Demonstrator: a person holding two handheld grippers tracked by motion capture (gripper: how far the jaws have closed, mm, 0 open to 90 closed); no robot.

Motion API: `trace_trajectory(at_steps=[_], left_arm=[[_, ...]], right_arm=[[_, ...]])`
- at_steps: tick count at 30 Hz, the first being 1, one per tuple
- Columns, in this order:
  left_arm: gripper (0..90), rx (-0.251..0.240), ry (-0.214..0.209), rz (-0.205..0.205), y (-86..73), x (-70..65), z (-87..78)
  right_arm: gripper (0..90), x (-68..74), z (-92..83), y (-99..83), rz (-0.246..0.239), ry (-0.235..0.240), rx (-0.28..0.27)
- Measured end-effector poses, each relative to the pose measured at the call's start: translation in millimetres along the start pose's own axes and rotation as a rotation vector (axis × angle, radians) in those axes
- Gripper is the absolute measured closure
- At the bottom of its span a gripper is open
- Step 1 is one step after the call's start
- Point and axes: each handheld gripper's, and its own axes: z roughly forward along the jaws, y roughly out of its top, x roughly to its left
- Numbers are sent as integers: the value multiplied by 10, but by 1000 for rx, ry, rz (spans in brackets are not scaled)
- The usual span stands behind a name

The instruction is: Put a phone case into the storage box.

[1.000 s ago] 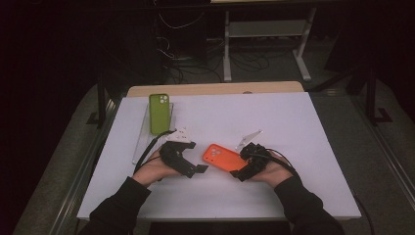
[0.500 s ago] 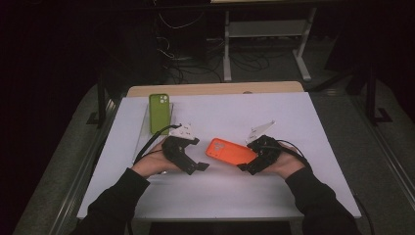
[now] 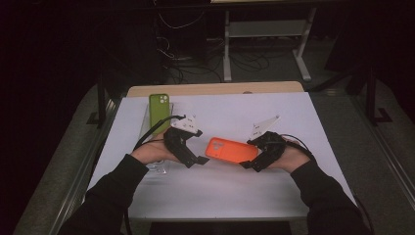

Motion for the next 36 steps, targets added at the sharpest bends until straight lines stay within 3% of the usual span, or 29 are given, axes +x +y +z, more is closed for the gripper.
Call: trace_trajectory(at_steps=[4, 5, 10, 18, 27, 36], left_arm=[[0, 22, -31, 44, 70, 29, -11], [0, 24, -40, 56, 94, 33, -12], [0, 60, -66, 102, 159, 25, 12], [0, 109, -113, 163, 183, 23, 124], [0, 179, -164, 181, 166, -37, 297], [103, 180, -175, 195, 164, -22, 287]], right_arm=[[154, 20, -33, 44, -26, 23, 2], [154, 4, -31, 50, -67, 23, -7], [154, 34, -68, 110, -108, 49, -16], [153, 78, -85, 184, -148, 82, -32], [154, 129, -74, 261, -178, 112, -50], [153, 129, -104, 287, -191, 117, -70]])
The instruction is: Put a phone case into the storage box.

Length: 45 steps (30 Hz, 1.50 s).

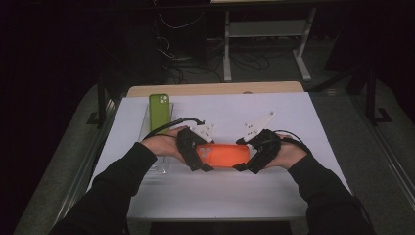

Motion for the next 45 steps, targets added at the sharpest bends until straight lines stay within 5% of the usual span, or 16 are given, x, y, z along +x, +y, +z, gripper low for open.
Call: trace_trajectory(at_steps=[14, 23, 27, 33, 39, 45], left_arm=[[160, 32, -25, 9, 15, -15, 8], [162, 98, 108, -119, -22, -43, 98], [162, 106, 172, -209, -49, -45, 102], [162, 105, 280, -344, -94, -51, 91], [162, 77, 331, -449, -125, -75, 80], [161, 84, 354, -491, -149, -83, 81]], right_arm=[[140, -1, 18, -34, 23, 22, -4], [0, -34, 16, -171, 162, -56, -51], [0, -30, -9, -243, 285, -95, -99], [0, -44, -3, -373, 390, -192, -104], [0, -5, 25, -475, 462, -305, -131], [0, 98, 141, -545, 575, -360, -153]])
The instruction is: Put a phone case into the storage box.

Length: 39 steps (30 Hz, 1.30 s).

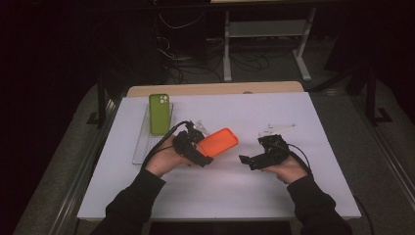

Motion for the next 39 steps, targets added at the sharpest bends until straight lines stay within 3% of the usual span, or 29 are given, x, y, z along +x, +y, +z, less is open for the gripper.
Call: trace_trajectory(at_steps=[2, 4, 15, 19, 24, 31, 35, 39], left_arm=[[161, 0, -7, -7, -13, -2, 0], [161, 8, -8, -5, -24, -7, 22], [161, 11, -26, -5, -38, -12, 5], [161, 15, -30, 3, -39, -11, 12], [161, 20, -33, 8, -39, -9, 9], [161, 15, -33, 2, -36, -41, 23], [161, 29, -36, 30, -28, -34, 20], [161, 23, -38, 17, -26, -52, 30]], right_arm=[[0, 33, 25, -58, 14, -29, -21], [0, 60, 58, -99, 24, -28, -23], [0, 164, 151, -182, -8, -68, -25], [0, 181, 162, -188, -51, -93, -23], [0, 201, 166, -186, -162, -143, -22], [0, 250, 161, -190, -264, -193, -29], [0, 300, 167, -201, -357, -248, -25], [0, 351, 177, -212, -454, -282, -36]])
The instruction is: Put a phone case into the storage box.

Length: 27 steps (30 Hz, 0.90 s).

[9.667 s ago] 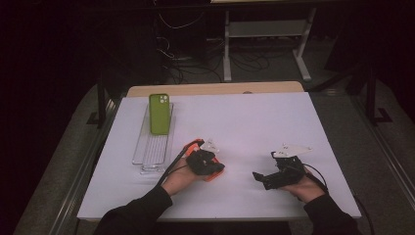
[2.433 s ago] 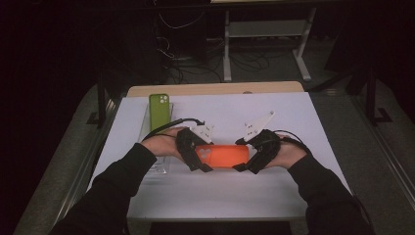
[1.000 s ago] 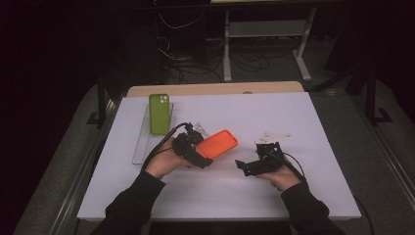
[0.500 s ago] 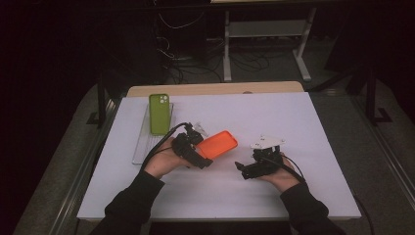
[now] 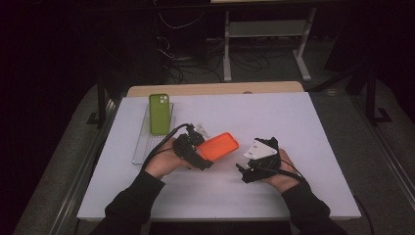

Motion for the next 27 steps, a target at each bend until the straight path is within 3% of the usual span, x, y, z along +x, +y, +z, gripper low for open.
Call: trace_trajectory(at_steps=[8, 9, 12, 14, 17, 27], left_arm=[[161, -8, 0, -12, 0, -3, 8], [161, -8, -1, -10, -1, -1, 7], [161, -8, -7, -22, -2, -9, 7], [161, -11, -4, -19, -5, -9, 9], [161, -1, -5, -8, -4, 1, 2], [161, -4, -4, -6, -7, 9, -2]], right_arm=[[0, 121, 14, 4, -214, -85, 9], [0, 121, 11, 6, -259, -99, 17], [0, 185, 18, 9, -305, -127, 11], [0, 196, 23, 10, -393, -152, 27], [0, 247, 29, 11, -412, -177, 18], [0, 340, 20, 33, -626, -276, 17]])
